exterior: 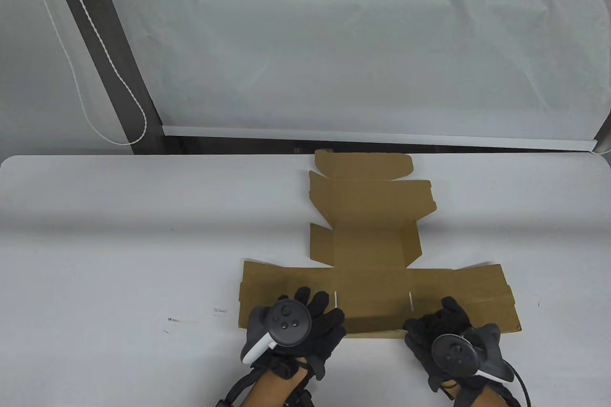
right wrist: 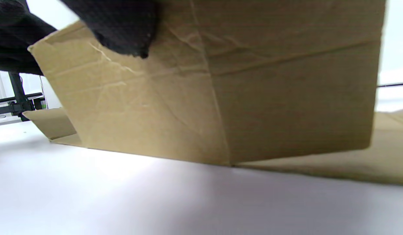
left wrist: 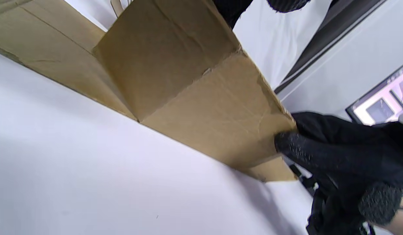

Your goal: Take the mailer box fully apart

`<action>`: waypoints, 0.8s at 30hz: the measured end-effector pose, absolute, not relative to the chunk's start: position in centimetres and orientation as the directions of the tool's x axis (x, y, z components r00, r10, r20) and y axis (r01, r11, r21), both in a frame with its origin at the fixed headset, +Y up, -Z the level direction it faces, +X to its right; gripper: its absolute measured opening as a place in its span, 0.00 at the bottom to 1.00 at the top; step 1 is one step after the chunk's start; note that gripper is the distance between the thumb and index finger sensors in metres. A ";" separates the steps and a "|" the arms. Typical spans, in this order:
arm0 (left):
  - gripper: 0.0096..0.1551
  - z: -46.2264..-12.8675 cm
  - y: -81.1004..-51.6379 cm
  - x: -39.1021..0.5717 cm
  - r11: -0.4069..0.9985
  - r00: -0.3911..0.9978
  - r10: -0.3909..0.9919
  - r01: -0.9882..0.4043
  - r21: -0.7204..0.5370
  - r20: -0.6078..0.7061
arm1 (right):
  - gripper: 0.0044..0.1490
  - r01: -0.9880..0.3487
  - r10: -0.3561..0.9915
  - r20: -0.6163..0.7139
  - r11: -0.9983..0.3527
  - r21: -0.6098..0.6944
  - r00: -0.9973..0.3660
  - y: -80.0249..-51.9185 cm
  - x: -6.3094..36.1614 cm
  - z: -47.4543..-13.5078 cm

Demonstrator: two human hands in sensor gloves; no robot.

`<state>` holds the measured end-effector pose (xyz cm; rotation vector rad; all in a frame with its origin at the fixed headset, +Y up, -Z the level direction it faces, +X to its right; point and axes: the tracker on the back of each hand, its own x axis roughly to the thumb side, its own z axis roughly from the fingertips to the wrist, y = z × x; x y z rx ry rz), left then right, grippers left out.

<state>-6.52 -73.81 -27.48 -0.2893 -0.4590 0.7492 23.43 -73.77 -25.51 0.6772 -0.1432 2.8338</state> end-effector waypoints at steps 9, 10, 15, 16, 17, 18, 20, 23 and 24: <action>0.38 -27.7 -77.0 -5.2 0.565 0.707 0.690 -0.392 -0.726 0.156 | 0.45 0.067 0.302 0.444 -0.760 0.646 -0.844 -76.8 22.2 -25.0; 0.38 -27.7 -77.0 -5.0 0.592 0.719 0.674 -0.387 -0.707 0.171 | 0.45 0.000 0.316 0.410 -0.792 0.611 -0.855 -76.7 22.4 -24.7; 0.39 -27.8 -76.4 -5.3 0.640 0.731 0.656 -0.407 -0.652 0.188 | 0.41 -0.146 0.346 0.446 -0.895 0.422 -0.826 -75.6 24.0 -26.1; 0.39 -27.9 -76.1 -5.6 0.670 0.740 0.644 -0.422 -0.611 0.195 | 0.42 -0.170 0.316 0.444 -0.926 0.338 -0.839 -75.3 24.7 -26.4; 0.41 -27.9 -76.0 -5.7 0.698 0.759 0.622 -0.426 -0.576 0.193 | 0.46 -0.155 0.269 0.441 -0.948 0.277 -0.856 -75.2 25.3 -26.6; 0.45 -27.9 -76.0 -5.9 0.720 0.781 0.598 -0.423 -0.550 0.181 | 0.49 -0.135 0.239 0.430 -0.957 0.259 -0.871 -75.3 25.6 -26.8; 0.53 -28.2 -76.6 -6.3 0.735 0.840 0.533 -0.399 -0.548 0.104 | 0.57 -0.051 0.148 0.357 -0.962 0.268 -0.922 -75.9 26.8 -27.4; 0.60 -28.5 -79.2 -8.2 0.672 0.925 0.367 -0.337 -0.659 -0.100 | 0.64 -0.032 0.120 0.176 -0.901 0.433 -0.977 -77.7 29.7 -28.2; 0.61 -28.6 -80.0 -9.1 0.644 0.941 0.310 -0.314 -0.698 -0.138 | 0.64 -0.051 0.121 0.117 -0.877 0.478 -0.986 -78.2 30.7 -28.2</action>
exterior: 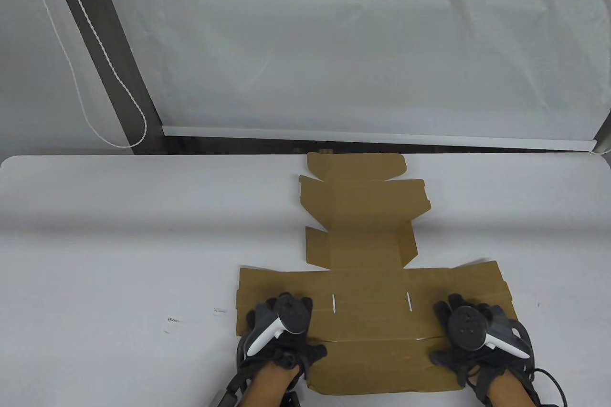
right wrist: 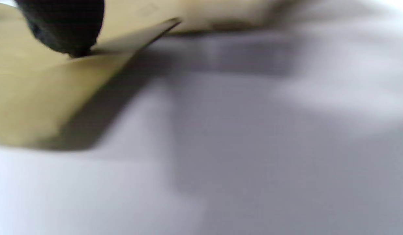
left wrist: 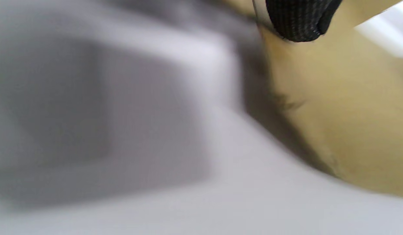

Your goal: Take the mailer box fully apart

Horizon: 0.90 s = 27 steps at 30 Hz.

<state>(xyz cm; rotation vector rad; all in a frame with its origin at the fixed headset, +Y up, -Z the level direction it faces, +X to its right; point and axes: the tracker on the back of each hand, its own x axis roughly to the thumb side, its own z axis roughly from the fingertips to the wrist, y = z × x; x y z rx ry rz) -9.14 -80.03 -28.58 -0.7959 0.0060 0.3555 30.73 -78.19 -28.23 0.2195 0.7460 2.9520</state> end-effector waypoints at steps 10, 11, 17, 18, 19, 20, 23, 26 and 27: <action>0.57 -28.9 -77.1 -10.6 0.733 0.879 0.467 -0.445 -0.515 -0.094 | 0.57 -0.218 0.251 0.174 -0.958 0.187 -0.952 -75.3 32.0 -28.0; 0.56 -28.8 -76.3 -10.6 0.754 0.864 0.499 -0.469 -0.460 -0.063 | 0.55 -0.262 0.269 0.219 -0.963 0.059 -0.938 -74.3 31.6 -27.6; 0.50 -27.5 -71.8 -10.1 0.792 0.752 0.608 -0.596 -0.131 0.256 | 0.51 -0.413 0.214 0.508 -0.852 -0.320 -0.834 -70.6 29.1 -25.2; 0.50 -27.1 -70.8 -9.9 0.793 0.733 0.591 -0.605 -0.074 0.337 | 0.51 -0.434 0.206 0.542 -0.836 -0.335 -0.815 -70.2 28.6 -24.8; 0.50 -26.8 -70.4 -9.8 0.793 0.727 0.579 -0.608 -0.046 0.369 | 0.51 -0.445 0.201 0.560 -0.828 -0.342 -0.804 -69.9 28.2 -24.5; 0.50 -26.6 -69.9 -9.6 0.793 0.721 0.565 -0.608 -0.025 0.400 | 0.51 -0.453 0.200 0.573 -0.823 -0.341 -0.795 -69.7 28.0 -24.3; 0.49 -26.0 -69.1 -9.0 0.795 0.689 0.540 -0.606 -0.026 0.484 | 0.52 -0.484 0.220 0.605 -0.816 -0.316 -0.765 -69.5 27.2 -23.8; 0.50 -25.7 -69.0 -8.4 0.804 0.684 0.515 -0.595 -0.013 0.518 | 0.53 -0.491 0.224 0.613 -0.814 -0.309 -0.758 -69.4 27.0 -23.7; 0.49 -25.8 -69.0 -8.3 0.807 0.683 0.510 -0.590 -0.016 0.523 | 0.53 -0.488 0.223 0.612 -0.817 -0.307 -0.759 -69.4 27.0 -23.7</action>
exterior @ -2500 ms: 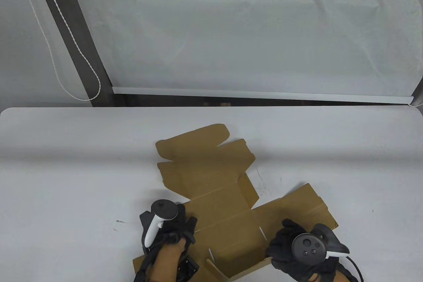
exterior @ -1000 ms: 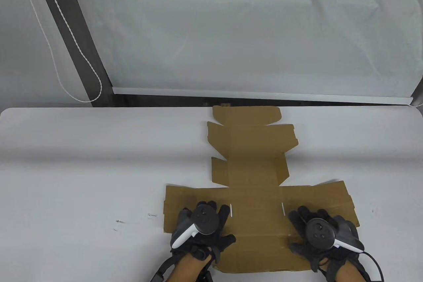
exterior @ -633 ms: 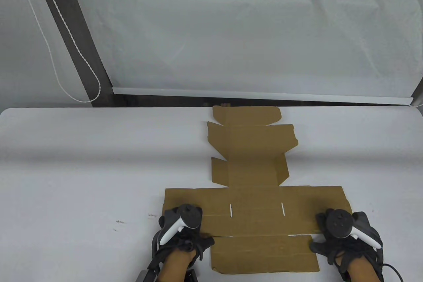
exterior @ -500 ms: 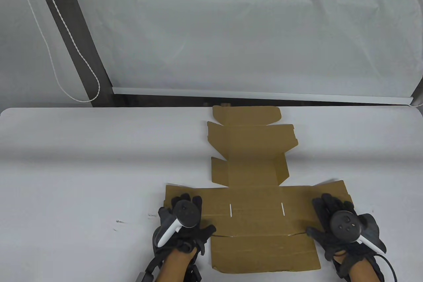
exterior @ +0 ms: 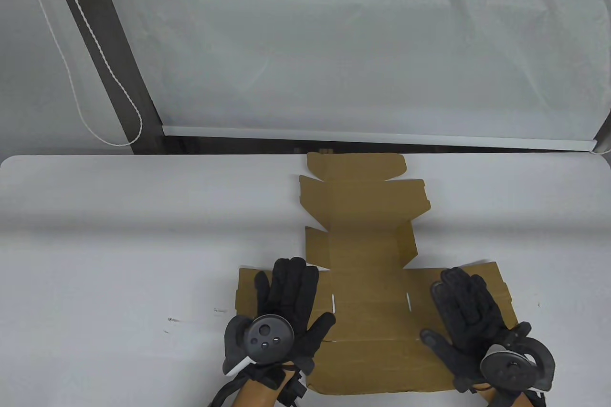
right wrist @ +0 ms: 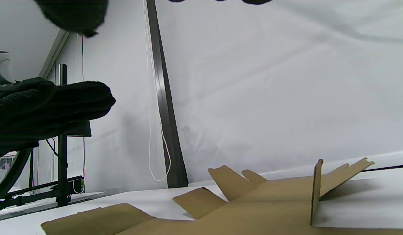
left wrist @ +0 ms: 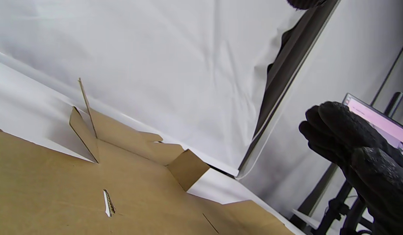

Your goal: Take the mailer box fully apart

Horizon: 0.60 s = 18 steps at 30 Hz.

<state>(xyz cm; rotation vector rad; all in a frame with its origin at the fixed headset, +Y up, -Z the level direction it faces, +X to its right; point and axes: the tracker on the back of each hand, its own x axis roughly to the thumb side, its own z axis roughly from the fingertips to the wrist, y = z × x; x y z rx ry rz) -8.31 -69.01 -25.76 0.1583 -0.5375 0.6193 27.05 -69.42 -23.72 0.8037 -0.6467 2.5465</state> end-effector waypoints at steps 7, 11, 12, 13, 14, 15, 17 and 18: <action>0.49 -25.9 -69.4 -8.4 0.812 0.695 0.517 -0.583 -0.028 0.499 | 0.49 -0.510 0.230 0.612 -0.794 -0.331 -0.757 -69.3 27.3 -23.8; 0.48 -25.9 -69.5 -8.4 0.808 0.693 0.521 -0.589 -0.025 0.499 | 0.48 -0.527 0.245 0.618 -0.785 -0.325 -0.747 -69.4 27.3 -23.8; 0.48 -25.9 -69.5 -8.4 0.808 0.692 0.521 -0.589 -0.025 0.499 | 0.48 -0.529 0.247 0.619 -0.783 -0.326 -0.746 -69.4 27.3 -23.8; 0.48 -25.9 -69.5 -8.4 0.808 0.692 0.521 -0.589 -0.026 0.499 | 0.47 -0.534 0.250 0.620 -0.780 -0.325 -0.744 -69.4 27.3 -23.8; 0.48 -25.9 -69.5 -8.4 0.807 0.692 0.522 -0.589 -0.027 0.499 | 0.47 -0.544 0.254 0.625 -0.772 -0.329 -0.738 -69.4 27.3 -23.7; 0.48 -25.9 -69.5 -8.4 0.808 0.693 0.522 -0.589 -0.028 0.498 | 0.46 -0.556 0.257 0.630 -0.760 -0.336 -0.733 -69.3 27.4 -23.7; 0.48 -25.9 -69.5 -8.4 0.808 0.694 0.523 -0.588 -0.031 0.495 | 0.46 -0.572 0.266 0.636 -0.747 -0.340 -0.725 -69.2 27.4 -23.6; 0.48 -25.9 -69.5 -8.3 0.809 0.694 0.523 -0.587 -0.033 0.494 | 0.46 -0.576 0.268 0.638 -0.742 -0.341 -0.722 -69.2 27.4 -23.6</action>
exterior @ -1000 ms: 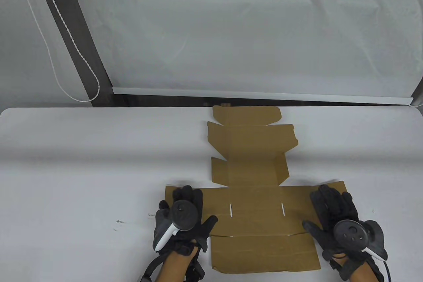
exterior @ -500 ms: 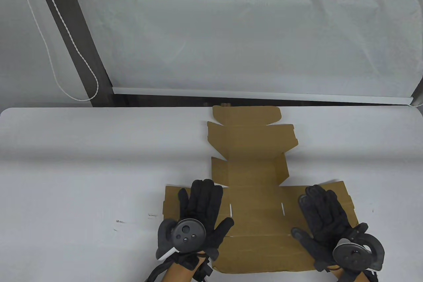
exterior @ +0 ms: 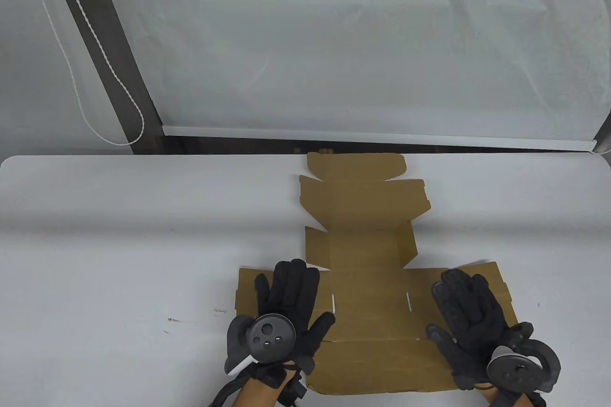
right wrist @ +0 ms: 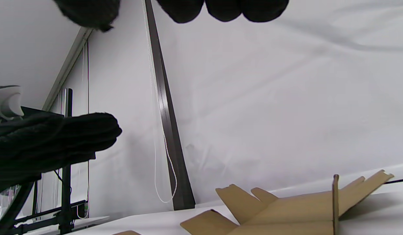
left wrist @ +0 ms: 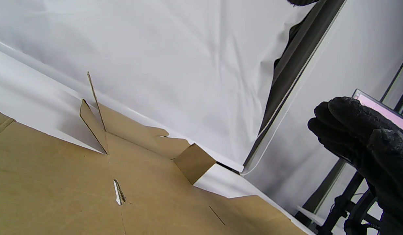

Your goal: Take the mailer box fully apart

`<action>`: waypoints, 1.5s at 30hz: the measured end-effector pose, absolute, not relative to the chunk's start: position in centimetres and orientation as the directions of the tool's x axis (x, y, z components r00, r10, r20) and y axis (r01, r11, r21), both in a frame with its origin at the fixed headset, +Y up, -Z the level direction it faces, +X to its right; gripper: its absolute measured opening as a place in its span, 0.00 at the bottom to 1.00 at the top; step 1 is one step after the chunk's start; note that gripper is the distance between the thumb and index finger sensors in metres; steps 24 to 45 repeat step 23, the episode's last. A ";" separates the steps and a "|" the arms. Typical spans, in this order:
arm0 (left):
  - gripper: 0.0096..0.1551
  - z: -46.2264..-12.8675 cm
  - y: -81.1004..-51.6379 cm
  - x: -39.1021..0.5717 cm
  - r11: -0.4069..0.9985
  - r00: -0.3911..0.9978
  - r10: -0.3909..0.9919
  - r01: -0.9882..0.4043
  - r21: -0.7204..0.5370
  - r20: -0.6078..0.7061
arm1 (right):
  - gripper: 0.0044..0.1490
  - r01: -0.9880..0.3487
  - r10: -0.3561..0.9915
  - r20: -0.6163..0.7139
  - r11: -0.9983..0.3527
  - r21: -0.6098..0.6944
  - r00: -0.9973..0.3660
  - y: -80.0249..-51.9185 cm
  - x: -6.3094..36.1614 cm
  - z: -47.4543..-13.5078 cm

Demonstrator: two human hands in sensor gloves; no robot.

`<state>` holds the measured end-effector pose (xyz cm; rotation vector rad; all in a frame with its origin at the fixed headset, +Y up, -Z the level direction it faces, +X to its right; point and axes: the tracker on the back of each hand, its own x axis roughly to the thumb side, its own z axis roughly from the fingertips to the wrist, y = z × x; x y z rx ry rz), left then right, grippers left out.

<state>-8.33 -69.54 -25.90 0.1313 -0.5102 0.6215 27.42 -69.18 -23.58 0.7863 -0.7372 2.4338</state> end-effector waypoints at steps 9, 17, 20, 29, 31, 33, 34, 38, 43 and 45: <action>0.50 -25.8 -69.6 -8.0 0.823 0.704 0.505 -0.567 -0.033 0.499 | 0.44 -0.611 0.285 0.651 -0.711 -0.348 -0.703 -69.1 27.4 -23.5; 0.50 -25.9 -69.9 -7.9 0.839 0.721 0.497 -0.542 -0.053 0.483 | 0.43 -0.626 0.304 0.651 -0.701 -0.342 -0.696 -69.1 27.6 -23.4; 0.50 -25.9 -69.9 -7.9 0.840 0.723 0.495 -0.539 -0.053 0.483 | 0.43 -0.626 0.305 0.651 -0.702 -0.339 -0.695 -69.1 27.6 -23.4; 0.50 -26.0 -69.9 -7.9 0.841 0.726 0.493 -0.538 -0.051 0.479 | 0.42 -0.630 0.310 0.654 -0.702 -0.331 -0.690 -69.1 27.6 -23.3; 0.50 -26.0 -69.9 -7.9 0.841 0.726 0.493 -0.538 -0.051 0.479 | 0.42 -0.630 0.310 0.654 -0.702 -0.331 -0.690 -69.1 27.6 -23.3; 0.50 -26.0 -69.9 -7.9 0.841 0.726 0.493 -0.538 -0.051 0.479 | 0.42 -0.630 0.310 0.654 -0.702 -0.331 -0.690 -69.1 27.6 -23.3; 0.50 -26.0 -69.9 -7.9 0.841 0.726 0.493 -0.538 -0.051 0.479 | 0.42 -0.630 0.310 0.654 -0.702 -0.331 -0.690 -69.1 27.6 -23.3; 0.50 -26.0 -69.9 -7.9 0.841 0.726 0.493 -0.538 -0.051 0.479 | 0.42 -0.630 0.310 0.654 -0.702 -0.331 -0.690 -69.1 27.6 -23.3; 0.50 -26.0 -69.9 -7.9 0.841 0.726 0.493 -0.538 -0.051 0.479 | 0.42 -0.630 0.310 0.654 -0.702 -0.331 -0.690 -69.1 27.6 -23.3; 0.50 -26.0 -69.9 -7.9 0.841 0.726 0.493 -0.538 -0.051 0.479 | 0.42 -0.630 0.310 0.654 -0.702 -0.331 -0.690 -69.1 27.6 -23.3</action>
